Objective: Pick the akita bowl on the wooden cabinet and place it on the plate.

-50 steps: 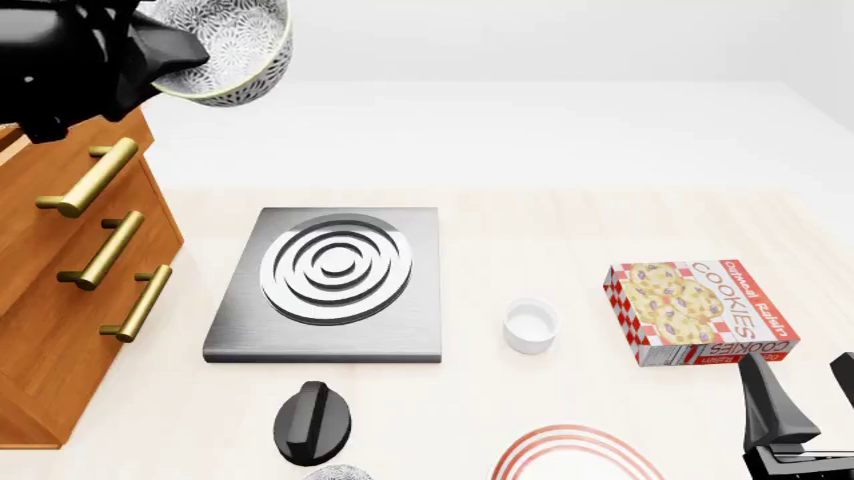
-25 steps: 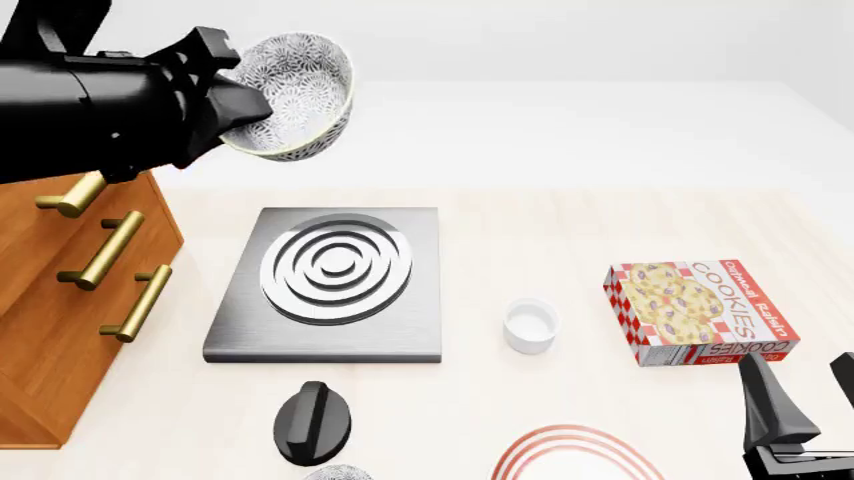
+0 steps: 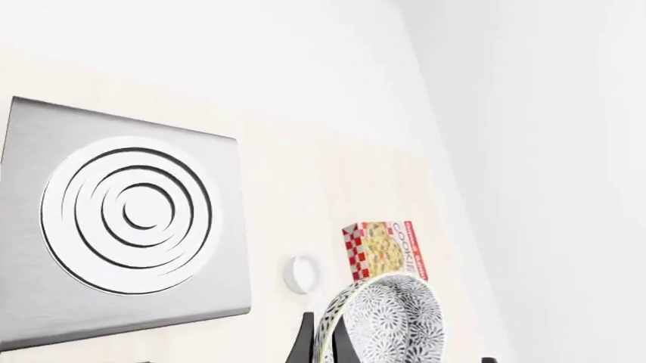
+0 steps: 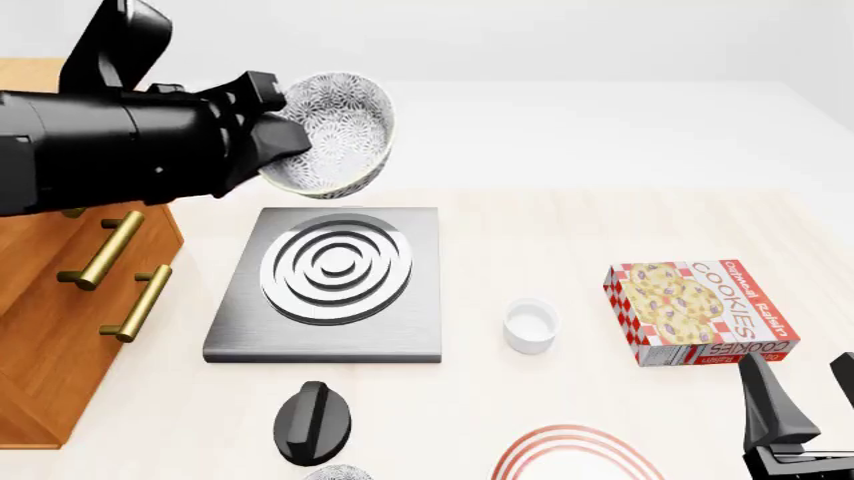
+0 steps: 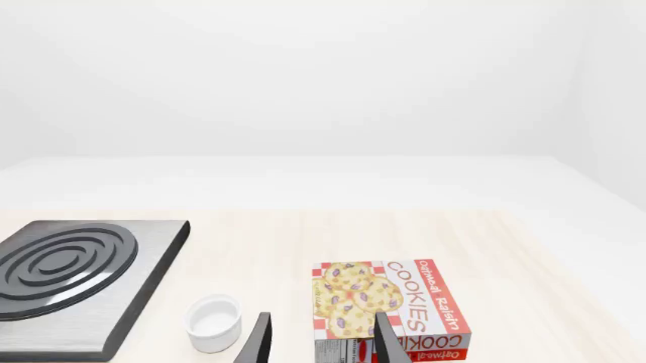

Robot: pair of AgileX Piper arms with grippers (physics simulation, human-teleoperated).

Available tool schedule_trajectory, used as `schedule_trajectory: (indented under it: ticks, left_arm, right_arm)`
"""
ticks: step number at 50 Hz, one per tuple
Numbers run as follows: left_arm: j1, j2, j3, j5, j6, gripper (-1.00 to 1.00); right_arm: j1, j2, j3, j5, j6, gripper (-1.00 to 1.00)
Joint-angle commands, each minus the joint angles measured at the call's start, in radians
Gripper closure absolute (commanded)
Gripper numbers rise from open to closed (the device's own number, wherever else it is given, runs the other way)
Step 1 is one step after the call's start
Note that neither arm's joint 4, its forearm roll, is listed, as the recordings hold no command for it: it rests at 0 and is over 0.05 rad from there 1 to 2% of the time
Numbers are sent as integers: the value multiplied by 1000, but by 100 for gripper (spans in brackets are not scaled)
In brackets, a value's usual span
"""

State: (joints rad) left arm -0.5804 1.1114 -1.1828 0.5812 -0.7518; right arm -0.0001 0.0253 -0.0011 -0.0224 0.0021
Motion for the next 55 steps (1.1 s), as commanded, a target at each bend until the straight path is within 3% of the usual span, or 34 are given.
schedule_trajectory:
  ticks: [1, 55]
  left_arm:
    - [-42, 0, 19, -7, -7, 100]
    - [-273, 34, 113, -43, -56, 100]
  right_arm:
    - [1, -2, 0, 1, 0, -100]
    - [-1, 1, 0, 0, 0, -100]
